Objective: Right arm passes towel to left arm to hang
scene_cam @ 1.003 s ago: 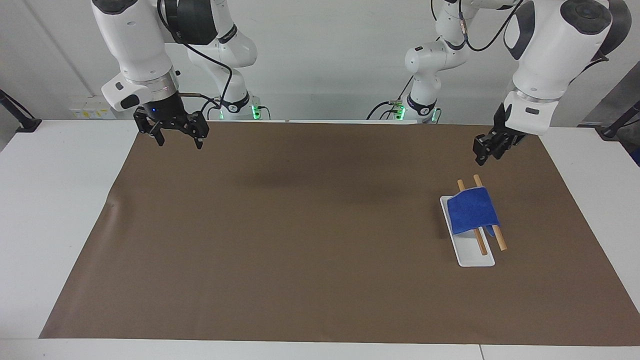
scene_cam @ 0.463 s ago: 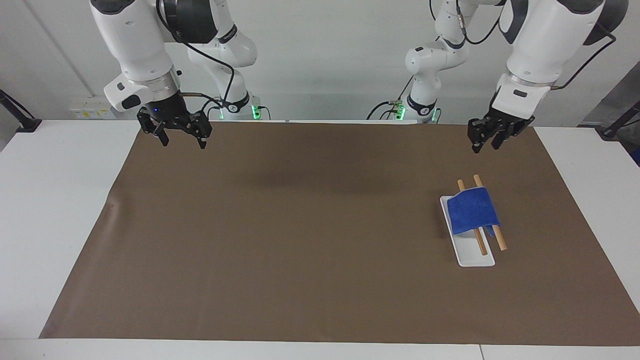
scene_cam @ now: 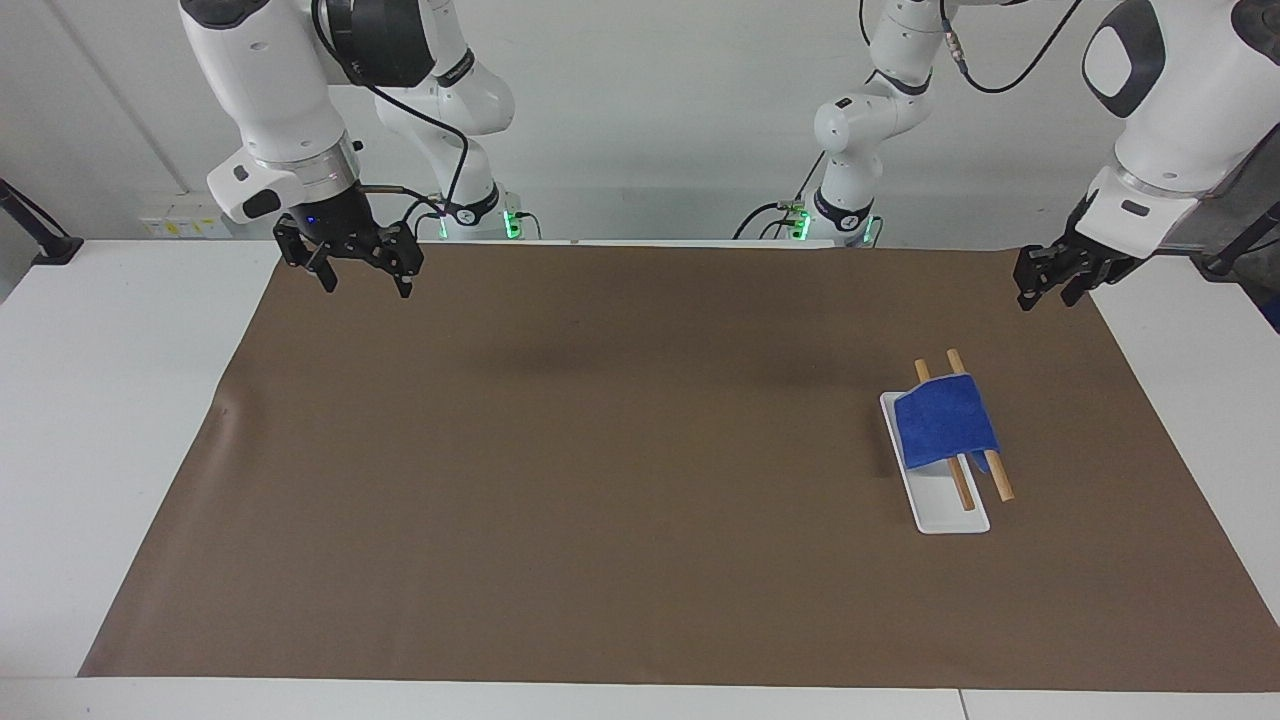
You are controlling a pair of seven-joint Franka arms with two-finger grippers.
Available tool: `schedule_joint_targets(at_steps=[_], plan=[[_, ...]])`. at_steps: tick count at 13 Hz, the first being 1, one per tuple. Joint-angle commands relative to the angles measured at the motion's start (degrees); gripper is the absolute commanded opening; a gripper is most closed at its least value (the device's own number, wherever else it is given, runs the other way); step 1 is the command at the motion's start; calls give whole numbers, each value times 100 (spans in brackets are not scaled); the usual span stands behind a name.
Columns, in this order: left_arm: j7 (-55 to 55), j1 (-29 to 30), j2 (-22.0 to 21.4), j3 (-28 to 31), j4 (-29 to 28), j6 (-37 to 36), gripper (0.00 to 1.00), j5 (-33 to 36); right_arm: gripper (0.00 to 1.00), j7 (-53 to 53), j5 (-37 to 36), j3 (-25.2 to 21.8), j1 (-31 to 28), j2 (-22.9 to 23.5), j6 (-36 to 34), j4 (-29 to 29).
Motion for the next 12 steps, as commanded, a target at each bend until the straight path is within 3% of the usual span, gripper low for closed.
schedule_joint_targets(at_steps=[1, 12], plan=[[43, -40, -280, -6, -299, 165, 100, 43, 100, 14, 108, 72, -27, -131, -218, -85], [43, 48, -324, 3, -334, 157, 100, 43, 100, 15, 108, 46, -88, -140, -201, -94]])
